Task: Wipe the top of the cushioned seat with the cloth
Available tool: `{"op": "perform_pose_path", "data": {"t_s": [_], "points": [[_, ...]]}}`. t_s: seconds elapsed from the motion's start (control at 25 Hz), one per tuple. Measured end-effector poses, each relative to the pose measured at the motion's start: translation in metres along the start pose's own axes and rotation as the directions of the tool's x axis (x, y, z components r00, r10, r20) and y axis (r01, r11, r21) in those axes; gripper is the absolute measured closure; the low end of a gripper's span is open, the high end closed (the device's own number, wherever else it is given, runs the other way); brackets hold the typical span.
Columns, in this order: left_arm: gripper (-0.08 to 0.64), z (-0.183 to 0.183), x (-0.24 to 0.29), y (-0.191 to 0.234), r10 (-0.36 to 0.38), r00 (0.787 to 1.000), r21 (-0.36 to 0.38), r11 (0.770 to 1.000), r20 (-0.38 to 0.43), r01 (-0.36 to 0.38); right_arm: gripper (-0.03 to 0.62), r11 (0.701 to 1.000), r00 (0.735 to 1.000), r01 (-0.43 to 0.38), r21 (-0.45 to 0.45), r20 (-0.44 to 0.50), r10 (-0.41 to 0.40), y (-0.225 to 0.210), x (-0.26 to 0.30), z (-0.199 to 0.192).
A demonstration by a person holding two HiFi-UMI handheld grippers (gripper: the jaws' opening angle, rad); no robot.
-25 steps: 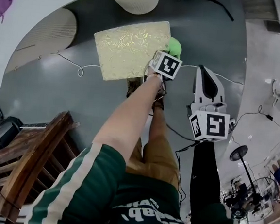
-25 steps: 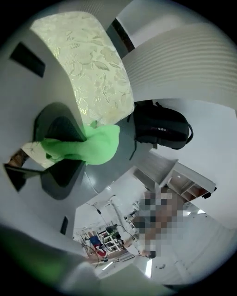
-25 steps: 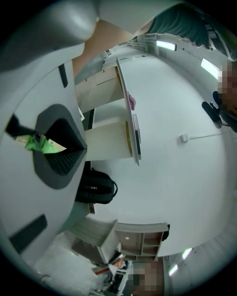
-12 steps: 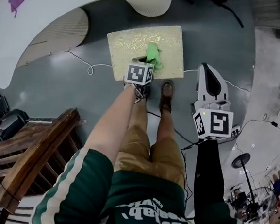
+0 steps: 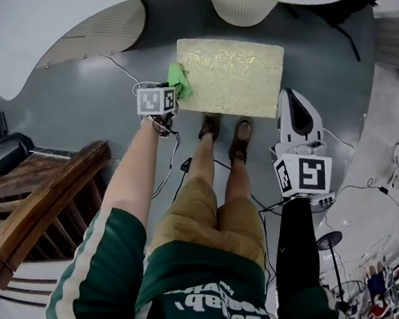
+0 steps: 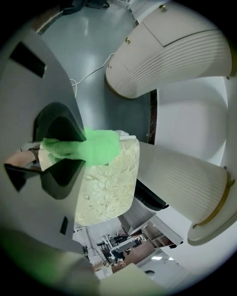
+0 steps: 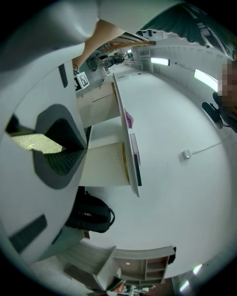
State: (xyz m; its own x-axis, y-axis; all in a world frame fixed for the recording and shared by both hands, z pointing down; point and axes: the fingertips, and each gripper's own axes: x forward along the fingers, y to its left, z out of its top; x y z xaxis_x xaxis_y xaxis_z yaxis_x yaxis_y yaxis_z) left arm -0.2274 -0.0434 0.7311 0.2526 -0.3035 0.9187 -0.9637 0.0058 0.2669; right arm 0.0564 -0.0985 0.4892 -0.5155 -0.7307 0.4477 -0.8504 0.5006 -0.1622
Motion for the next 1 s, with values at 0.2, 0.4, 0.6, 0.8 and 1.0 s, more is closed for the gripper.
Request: {"op": "perform_pose_path", "data": {"t_s": [0.2,0.4,0.6,0.8,1.0], "points": [[0.445,-0.012,-0.003,0.015,-0.032,0.999,-0.042,0.999,-0.024,0.031,0.584,1.0,1.0,0.0,0.001,-0.013,0.0,0.004,0.001,-0.007],[0.445,0.002,-0.014,-0.002,-0.048,0.998,0.063,0.997,0.035,0.046,0.584,0.998,0.999,0.043,0.045,0.012,-0.043,-0.005,-0.008,-0.004],[0.445,0.016,-0.032,-0.089,-0.151,0.981,0.233,0.965,0.12,0.12,0.584,0.994,0.995,0.091,0.059,0.032,-0.093,-0.026,-0.028,-0.005],[0.445,-0.01,-0.011,-0.22,-0.323,0.946,0.354,0.89,0.04,0.289,0.584,0.986,0.989,0.139,0.086,0.036,-0.143,-0.048,-0.055,-0.014],[0.445,-0.035,0.022,-0.304,-0.36,0.932,0.428,0.837,-0.041,0.342,0.584,0.981,0.986,0.162,0.105,0.025,-0.165,-0.061,-0.081,-0.028]]}}
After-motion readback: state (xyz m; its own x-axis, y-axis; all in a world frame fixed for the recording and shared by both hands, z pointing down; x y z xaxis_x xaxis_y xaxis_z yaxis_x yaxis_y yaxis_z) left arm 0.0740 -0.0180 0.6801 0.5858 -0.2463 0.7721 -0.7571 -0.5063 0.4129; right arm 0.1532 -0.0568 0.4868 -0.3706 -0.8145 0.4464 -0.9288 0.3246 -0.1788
